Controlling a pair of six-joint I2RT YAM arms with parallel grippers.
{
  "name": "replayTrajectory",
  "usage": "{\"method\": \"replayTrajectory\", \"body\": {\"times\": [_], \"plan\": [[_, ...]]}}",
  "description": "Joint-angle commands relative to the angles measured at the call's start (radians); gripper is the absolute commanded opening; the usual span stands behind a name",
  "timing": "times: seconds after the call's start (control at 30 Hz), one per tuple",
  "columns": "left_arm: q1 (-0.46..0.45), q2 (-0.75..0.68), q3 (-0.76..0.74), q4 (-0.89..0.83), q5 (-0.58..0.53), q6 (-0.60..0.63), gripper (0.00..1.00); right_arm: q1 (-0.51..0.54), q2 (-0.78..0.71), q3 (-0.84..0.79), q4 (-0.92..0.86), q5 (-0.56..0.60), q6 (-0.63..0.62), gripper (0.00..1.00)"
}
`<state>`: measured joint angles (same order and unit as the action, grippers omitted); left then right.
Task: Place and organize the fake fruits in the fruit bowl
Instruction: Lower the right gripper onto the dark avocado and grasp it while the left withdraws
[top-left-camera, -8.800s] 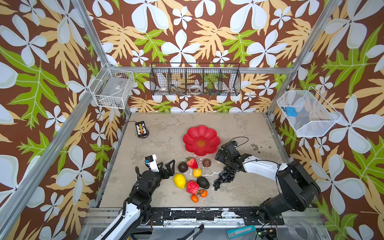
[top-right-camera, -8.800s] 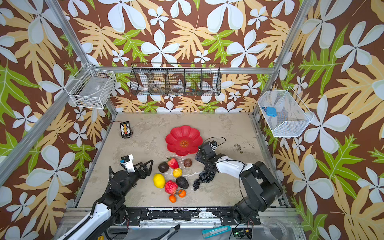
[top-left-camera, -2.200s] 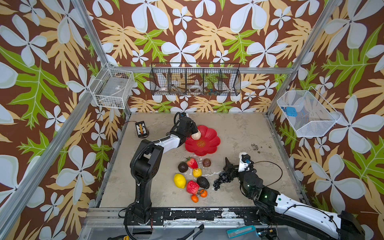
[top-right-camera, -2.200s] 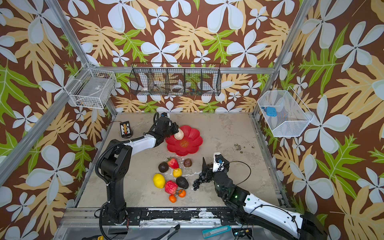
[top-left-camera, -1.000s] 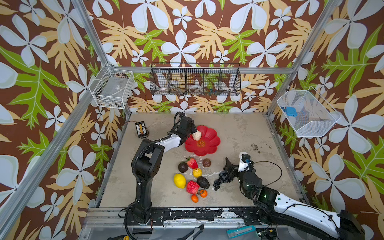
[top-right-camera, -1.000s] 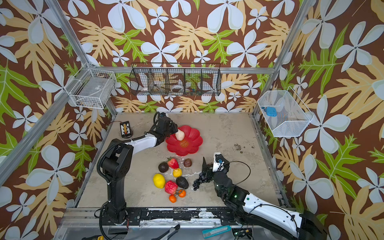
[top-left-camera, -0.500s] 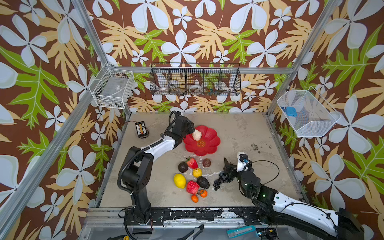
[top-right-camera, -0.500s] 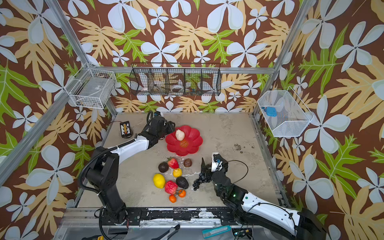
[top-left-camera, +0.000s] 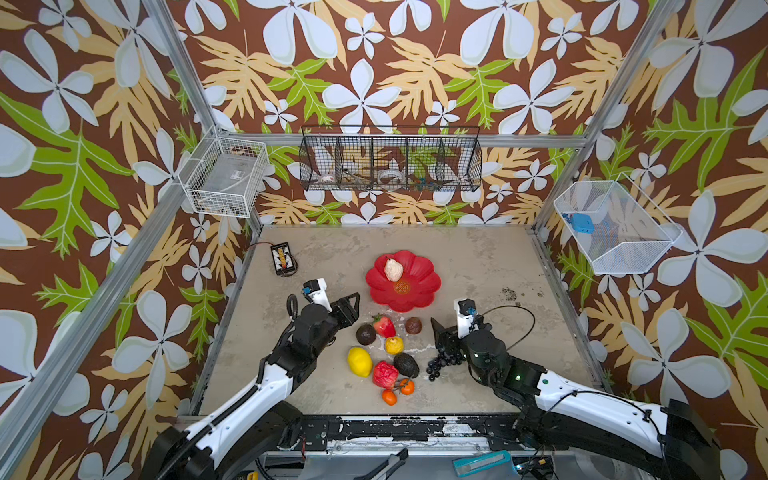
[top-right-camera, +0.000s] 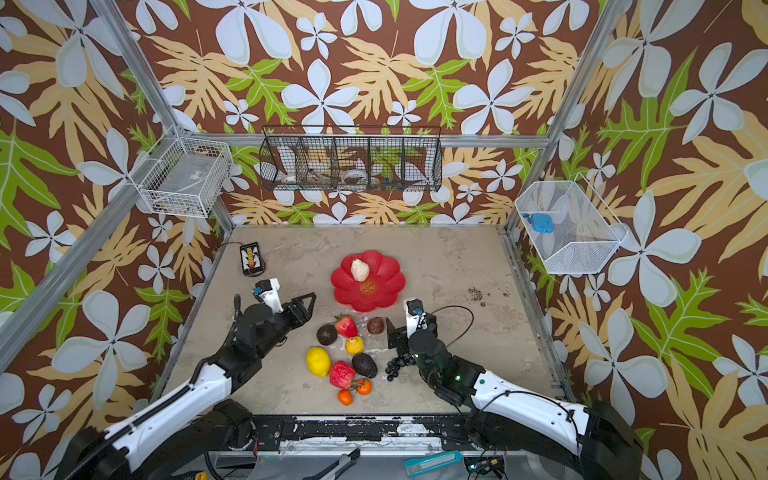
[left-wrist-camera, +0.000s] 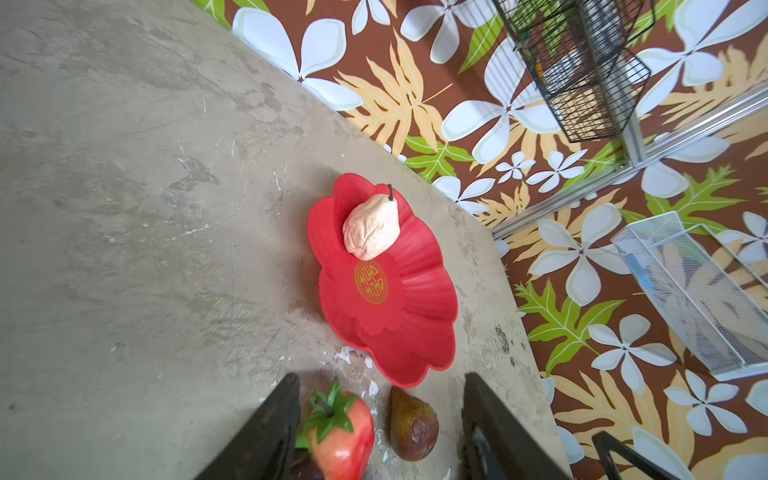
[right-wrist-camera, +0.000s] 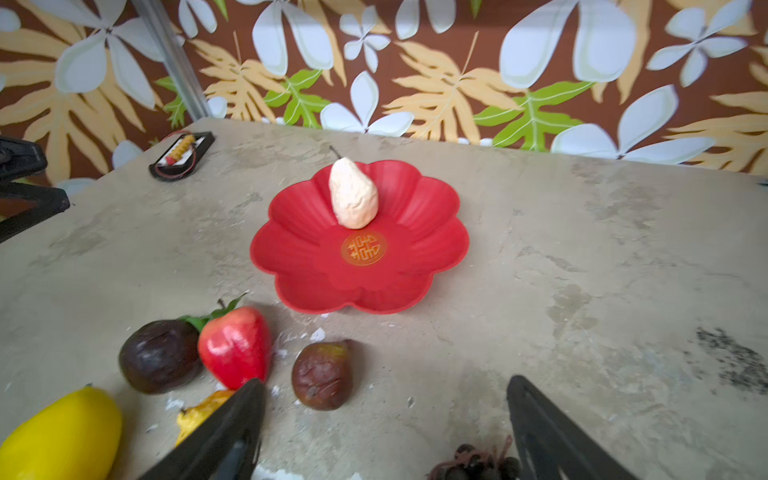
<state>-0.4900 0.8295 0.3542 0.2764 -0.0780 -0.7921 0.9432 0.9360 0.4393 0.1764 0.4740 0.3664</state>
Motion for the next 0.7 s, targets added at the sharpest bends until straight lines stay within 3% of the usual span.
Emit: {"method": "replayTrajectory", "body": {"times": [0.0, 0.13, 0.27, 0.47, 0.67], "plan": [[-0.001, -0.114, -0.094, -0.027, 0.029, 0.017, 0.65, 0.023, 0.044, 0.056, -0.179, -0.158, 0.062, 0.88], [-0.001, -0.238, -0.204, -0.025, 0.06, 0.048, 0.67, 0.12, 0.109, 0.13, -0.302, -0.194, 0.045, 0.88], [-0.001, -0.308, -0.228, -0.04, 0.078, 0.107, 0.68, 0.142, 0.227, 0.22, -0.434, -0.345, 0.052, 0.85], [-0.001, -0.348, -0.258, 0.018, 0.111, 0.151, 0.71, 0.171, 0.289, 0.26, -0.491, -0.401, 0.054, 0.84], [-0.001, -0.33, -0.293, 0.076, 0.133, 0.166, 0.73, 0.171, 0.378, 0.314, -0.548, -0.377, 0.029, 0.84]]}}
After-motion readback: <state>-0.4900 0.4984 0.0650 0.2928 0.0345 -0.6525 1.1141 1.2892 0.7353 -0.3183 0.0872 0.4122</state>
